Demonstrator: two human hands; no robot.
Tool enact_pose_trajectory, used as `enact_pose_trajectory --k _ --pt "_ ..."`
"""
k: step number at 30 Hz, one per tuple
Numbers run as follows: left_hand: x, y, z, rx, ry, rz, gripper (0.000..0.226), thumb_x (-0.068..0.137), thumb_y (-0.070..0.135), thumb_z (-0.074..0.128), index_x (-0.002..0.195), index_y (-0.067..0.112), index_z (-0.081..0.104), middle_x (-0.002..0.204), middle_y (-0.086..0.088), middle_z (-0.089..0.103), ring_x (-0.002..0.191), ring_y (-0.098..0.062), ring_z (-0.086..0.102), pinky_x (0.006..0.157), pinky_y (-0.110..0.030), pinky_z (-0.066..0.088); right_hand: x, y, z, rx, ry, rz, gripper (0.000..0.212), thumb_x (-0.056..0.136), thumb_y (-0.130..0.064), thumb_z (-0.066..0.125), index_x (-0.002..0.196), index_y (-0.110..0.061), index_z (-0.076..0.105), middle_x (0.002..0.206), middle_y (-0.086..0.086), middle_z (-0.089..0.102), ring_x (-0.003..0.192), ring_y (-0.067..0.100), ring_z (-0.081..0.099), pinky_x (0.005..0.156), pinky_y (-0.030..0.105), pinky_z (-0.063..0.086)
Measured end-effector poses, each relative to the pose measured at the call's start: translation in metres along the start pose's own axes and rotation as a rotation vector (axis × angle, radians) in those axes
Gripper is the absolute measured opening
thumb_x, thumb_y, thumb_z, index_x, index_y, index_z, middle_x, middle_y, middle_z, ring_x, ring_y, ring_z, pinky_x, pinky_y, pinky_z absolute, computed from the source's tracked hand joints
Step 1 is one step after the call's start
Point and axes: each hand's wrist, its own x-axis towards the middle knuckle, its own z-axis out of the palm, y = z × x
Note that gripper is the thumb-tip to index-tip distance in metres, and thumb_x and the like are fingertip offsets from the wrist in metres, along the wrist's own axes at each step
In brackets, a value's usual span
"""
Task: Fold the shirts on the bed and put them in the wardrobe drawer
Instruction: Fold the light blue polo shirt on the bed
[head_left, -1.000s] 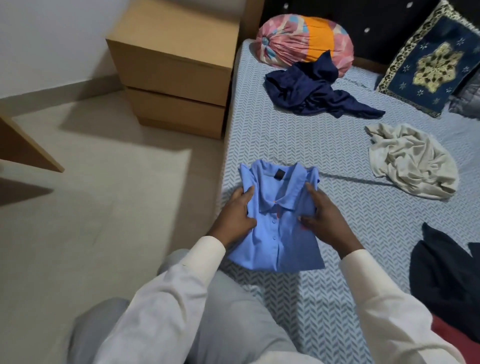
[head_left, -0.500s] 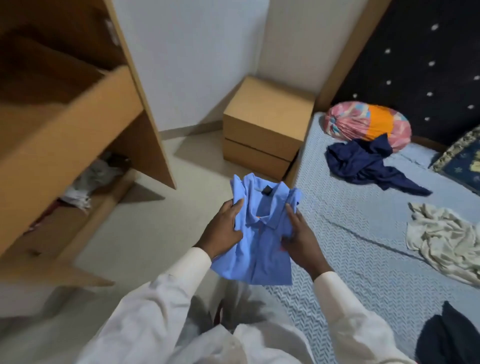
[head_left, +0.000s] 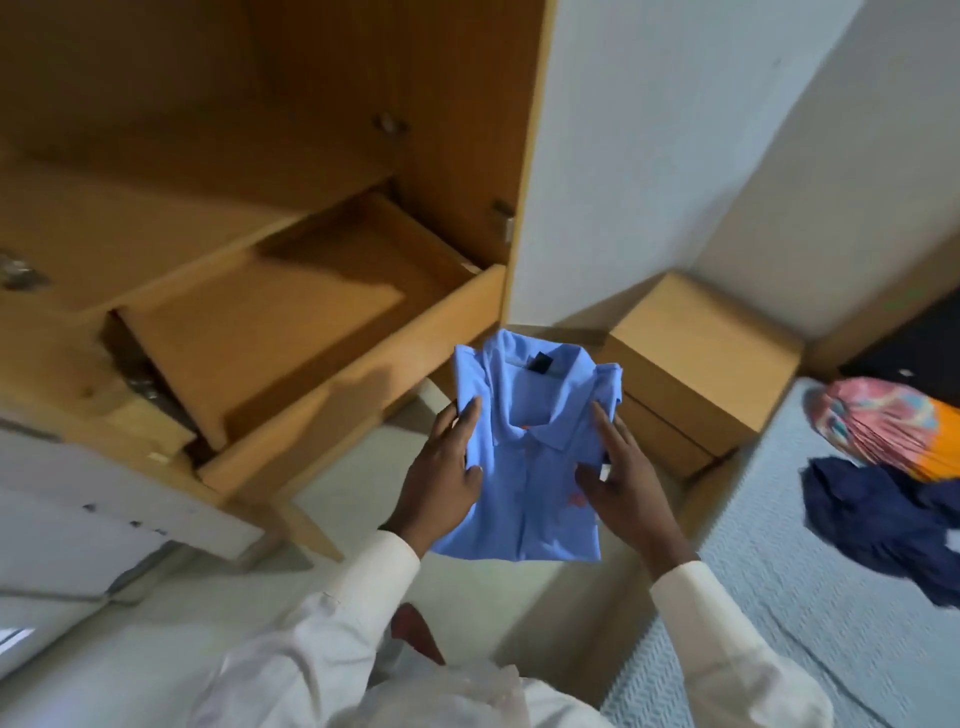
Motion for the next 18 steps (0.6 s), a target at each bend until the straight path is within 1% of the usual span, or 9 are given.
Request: enact_pose_trajectory --k 2,3,5,6,8,10,14,16,18 --pt "0.013 -0.015 -0.027 0.006 0.075 0.004 0.081 0.084 0.002 0.055 0.153 0.029 0.023 0.160 0.006 0.017 0.129 -0.019 0.045 0.098 -0.030 0.045 0.031 -0.019 0.019 -0.016 -0.036 -0.087 0.083 0.082 0.007 0.060 0.152 -0.026 0.029 0.143 -0.013 0.039 0.090 0.001 0.056 0.068 0.020 0.052" --pt "0.020 -0.024 -0.042 0.017 0.118 0.003 0.081 0.084 0.002 0.056 0.153 0.030 0.023 0.160 0.005 0.017 0.135 -0.018 0.039 0.100 -0.029 0.042 0.048 -0.030 0.029 -0.026 -0.059 -0.131 0.084 0.082 0.008 0.060 0.153 -0.025 0.029 0.144 -0.010 0.040 0.091 -0.001 0.057 0.066 0.013 0.049" --pt "0.034 -0.039 -0.071 0.033 0.200 -0.021 0.081 0.084 0.001 0.057 0.153 0.029 0.024 0.159 0.004 0.019 0.131 -0.024 0.043 0.101 -0.029 0.042 0.080 -0.053 0.046 -0.051 -0.106 -0.199 0.086 0.081 0.009 0.062 0.154 -0.021 0.027 0.148 -0.004 0.039 0.097 -0.002 0.056 0.071 0.007 0.046" --pt "0.040 -0.046 -0.086 0.036 0.241 -0.025 0.082 0.084 0.001 0.057 0.153 0.028 0.024 0.158 0.003 0.021 0.130 -0.027 0.045 0.102 -0.030 0.041 0.098 -0.067 0.055 -0.073 -0.115 -0.239 0.088 0.080 0.008 0.064 0.154 -0.020 0.026 0.150 -0.001 0.038 0.107 0.006 0.056 0.076 0.010 0.047" --pt "0.052 -0.056 -0.111 0.036 0.318 -0.011 0.083 0.082 -0.001 0.058 0.153 0.027 0.025 0.157 -0.001 0.023 0.129 -0.032 0.045 0.107 -0.034 0.039 0.129 -0.090 0.069 -0.104 -0.134 -0.341 0.091 0.078 0.002 0.067 0.155 -0.021 0.023 0.155 0.003 0.034 0.122 0.023 0.054 0.087 0.031 0.053" --pt "0.064 -0.065 -0.139 0.057 0.418 -0.013 0.082 0.082 -0.002 0.058 0.152 0.025 0.026 0.156 -0.003 0.024 0.132 -0.028 0.042 0.108 -0.025 0.034 0.161 -0.118 0.085 -0.115 -0.165 -0.440 0.091 0.081 -0.003 0.067 0.156 -0.023 0.019 0.159 0.002 0.026 0.124 0.025 0.053 0.090 0.044 0.055" --pt "0.090 -0.079 -0.185 0.126 0.621 -0.029 0.081 0.081 -0.004 0.058 0.151 0.023 0.030 0.154 -0.004 0.030 0.139 -0.019 0.035 0.103 -0.019 0.031 0.217 -0.169 0.119 -0.100 -0.169 -0.607 0.086 0.085 -0.003 0.068 0.155 -0.014 0.020 0.161 0.010 0.023 0.143 0.028 0.033 0.108 0.031 0.039" --pt "0.105 -0.093 -0.202 0.158 0.695 -0.055 0.081 0.080 -0.006 0.058 0.151 0.021 0.031 0.154 -0.007 0.031 0.141 -0.021 0.032 0.106 -0.017 0.029 0.247 -0.189 0.142 -0.102 -0.184 -0.672 0.084 0.084 -0.002 0.066 0.155 -0.011 0.022 0.160 0.013 0.024 0.144 0.027 0.028 0.106 0.025 0.033" --pt "0.117 -0.108 -0.213 0.186 0.750 -0.089 0.080 0.080 -0.008 0.057 0.151 0.019 0.031 0.153 -0.011 0.032 0.142 -0.024 0.030 0.109 -0.024 0.030 0.273 -0.201 0.166 -0.063 -0.227 -0.705 0.082 0.083 0.001 0.062 0.154 -0.011 0.025 0.159 0.012 0.025 0.142 0.027 0.033 0.101 0.030 0.042"
